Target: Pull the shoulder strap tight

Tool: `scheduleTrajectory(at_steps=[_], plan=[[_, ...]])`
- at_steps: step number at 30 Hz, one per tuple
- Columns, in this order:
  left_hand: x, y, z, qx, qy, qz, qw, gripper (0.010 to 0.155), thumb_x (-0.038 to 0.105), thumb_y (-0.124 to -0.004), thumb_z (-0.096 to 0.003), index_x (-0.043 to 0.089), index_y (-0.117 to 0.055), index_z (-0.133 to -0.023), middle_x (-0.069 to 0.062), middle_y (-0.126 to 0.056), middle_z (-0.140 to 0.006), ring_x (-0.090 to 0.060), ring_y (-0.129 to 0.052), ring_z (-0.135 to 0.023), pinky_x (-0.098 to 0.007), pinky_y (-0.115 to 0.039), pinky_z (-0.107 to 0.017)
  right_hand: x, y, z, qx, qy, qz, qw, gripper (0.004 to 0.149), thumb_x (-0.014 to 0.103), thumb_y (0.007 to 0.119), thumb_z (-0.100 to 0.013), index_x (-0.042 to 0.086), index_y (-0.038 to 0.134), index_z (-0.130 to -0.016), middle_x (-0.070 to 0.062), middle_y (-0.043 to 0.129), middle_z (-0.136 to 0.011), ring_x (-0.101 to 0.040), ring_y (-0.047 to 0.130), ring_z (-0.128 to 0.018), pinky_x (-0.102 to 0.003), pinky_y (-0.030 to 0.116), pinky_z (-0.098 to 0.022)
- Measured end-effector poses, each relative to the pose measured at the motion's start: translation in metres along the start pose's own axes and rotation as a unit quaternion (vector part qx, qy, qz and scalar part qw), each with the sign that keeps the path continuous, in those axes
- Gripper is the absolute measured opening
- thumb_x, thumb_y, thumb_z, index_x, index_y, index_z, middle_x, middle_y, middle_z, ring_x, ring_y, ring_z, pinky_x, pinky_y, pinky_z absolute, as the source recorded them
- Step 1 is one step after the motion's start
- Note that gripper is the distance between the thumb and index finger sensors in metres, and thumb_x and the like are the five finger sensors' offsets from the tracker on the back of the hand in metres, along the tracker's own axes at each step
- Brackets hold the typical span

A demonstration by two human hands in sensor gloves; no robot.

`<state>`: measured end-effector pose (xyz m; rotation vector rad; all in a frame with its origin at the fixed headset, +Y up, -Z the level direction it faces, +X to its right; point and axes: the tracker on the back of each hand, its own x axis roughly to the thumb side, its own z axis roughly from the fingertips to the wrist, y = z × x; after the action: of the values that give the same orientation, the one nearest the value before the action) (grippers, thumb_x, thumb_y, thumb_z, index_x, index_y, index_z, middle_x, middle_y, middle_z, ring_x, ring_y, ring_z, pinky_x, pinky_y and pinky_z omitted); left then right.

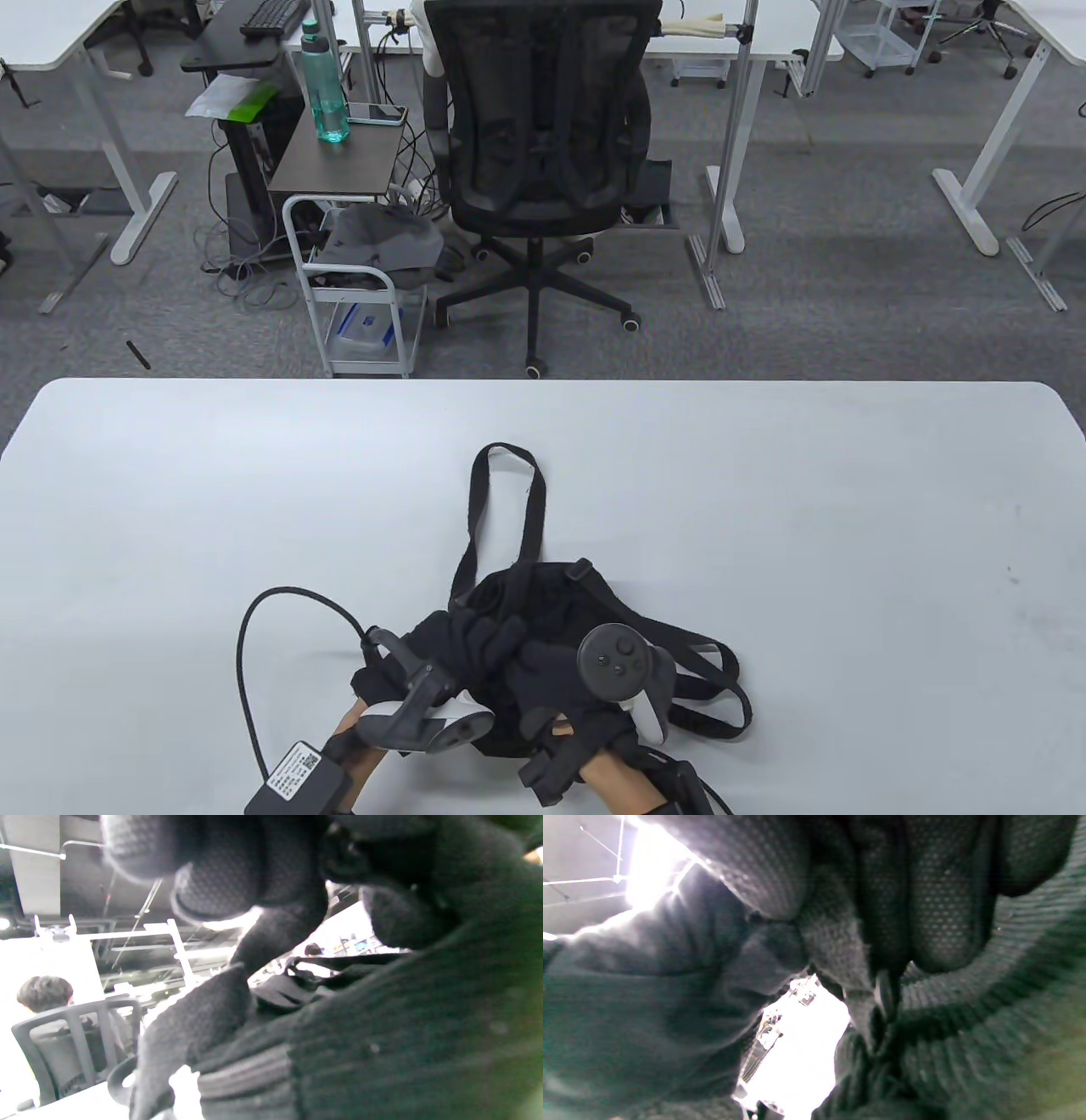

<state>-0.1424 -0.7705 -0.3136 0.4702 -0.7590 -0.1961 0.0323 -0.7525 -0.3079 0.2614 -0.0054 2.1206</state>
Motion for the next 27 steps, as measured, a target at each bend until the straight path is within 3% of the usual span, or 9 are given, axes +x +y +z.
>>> scheduleTrajectory(at_steps=[8, 16, 19, 20, 22, 24, 27], plan=[[-0.005, -0.011, -0.002, 0.001, -0.031, -0.046, 0.998, 0.065, 0.041, -0.052, -0.0310, 0.038, -0.055, -0.096, 0.011, -0.086, -0.074, -0.012, -0.092, -0.066, -0.029, -0.082, -0.047, 0.005, 0.001, -0.001, 0.002, 0.000, 0.009, 1.000, 0.038, 0.028, 0.084, -0.042, 0.000, 0.101, -0.061, -0.021, 0.108, -0.055, -0.041, 0.106, -0.046, -0.059, 0.081, -0.044], [-0.029, -0.015, 0.006, -0.010, 0.009, -0.033, 0.999, 0.065, 0.042, -0.053, -0.0314, 0.039, -0.054, -0.096, 0.011, -0.085, -0.075, -0.012, -0.091, -0.068, -0.028, -0.081, -0.048, -0.001, -0.007, 0.001, 0.019, 0.015, -0.023, 0.999, 0.037, 0.028, 0.087, -0.041, 0.002, 0.103, -0.059, -0.019, 0.110, -0.054, -0.040, 0.107, -0.046, -0.058, 0.081, -0.044], [-0.023, -0.012, 0.005, -0.011, 0.013, -0.053, 0.998, 0.064, 0.040, -0.055, -0.0323, 0.034, -0.055, -0.096, 0.008, -0.086, -0.075, -0.014, -0.092, -0.067, -0.028, -0.081, -0.048, -0.003, -0.008, 0.001, 0.023, 0.018, -0.026, 0.999, 0.039, 0.030, 0.088, -0.041, 0.002, 0.101, -0.065, -0.021, 0.107, -0.061, -0.042, 0.104, -0.051, -0.059, 0.078, -0.046], [-0.020, -0.010, 0.005, -0.004, 0.002, -0.066, 0.998, 0.064, 0.041, -0.056, -0.0324, 0.033, -0.056, -0.096, 0.008, -0.086, -0.075, -0.014, -0.092, -0.067, -0.028, -0.082, -0.047, -0.003, -0.009, 0.002, 0.031, 0.016, -0.024, 0.999, 0.045, 0.033, 0.088, -0.042, 0.001, 0.096, -0.072, -0.023, 0.102, -0.068, -0.044, 0.101, -0.057, -0.061, 0.076, -0.049], [-0.013, -0.006, 0.005, 0.003, -0.012, -0.075, 0.997, 0.064, 0.042, -0.057, -0.0325, 0.033, -0.056, -0.096, 0.007, -0.087, -0.075, -0.014, -0.093, -0.066, -0.028, -0.082, -0.047, -0.002, -0.010, 0.002, 0.027, 0.012, -0.025, 0.999, 0.052, 0.039, 0.088, -0.041, 0.000, 0.093, -0.076, -0.024, 0.099, -0.072, -0.045, 0.099, -0.060, -0.062, 0.074, -0.050], [-0.004, 0.001, 0.004, 0.021, -0.032, -0.076, 0.996, 0.064, 0.042, -0.059, -0.0324, 0.032, -0.057, -0.096, 0.007, -0.087, -0.074, -0.014, -0.093, -0.066, -0.028, -0.082, -0.046, -0.001, -0.008, 0.002, 0.028, 0.007, -0.023, 0.999, 0.053, 0.042, 0.087, -0.042, 0.001, 0.093, -0.075, -0.023, 0.099, -0.071, -0.044, 0.099, -0.059, -0.061, 0.074, -0.050], [0.008, 0.010, 0.000, 0.035, -0.045, -0.085, 0.995, 0.064, 0.043, -0.059, -0.0323, 0.031, -0.058, -0.095, 0.006, -0.088, -0.073, -0.015, -0.094, -0.065, -0.029, -0.083, -0.046, 0.001, -0.004, 0.004, 0.017, -0.002, -0.018, 1.000, 0.045, 0.037, 0.087, -0.042, 0.002, 0.096, -0.069, -0.021, 0.103, -0.064, -0.041, 0.103, -0.053, -0.059, 0.078, -0.047]])
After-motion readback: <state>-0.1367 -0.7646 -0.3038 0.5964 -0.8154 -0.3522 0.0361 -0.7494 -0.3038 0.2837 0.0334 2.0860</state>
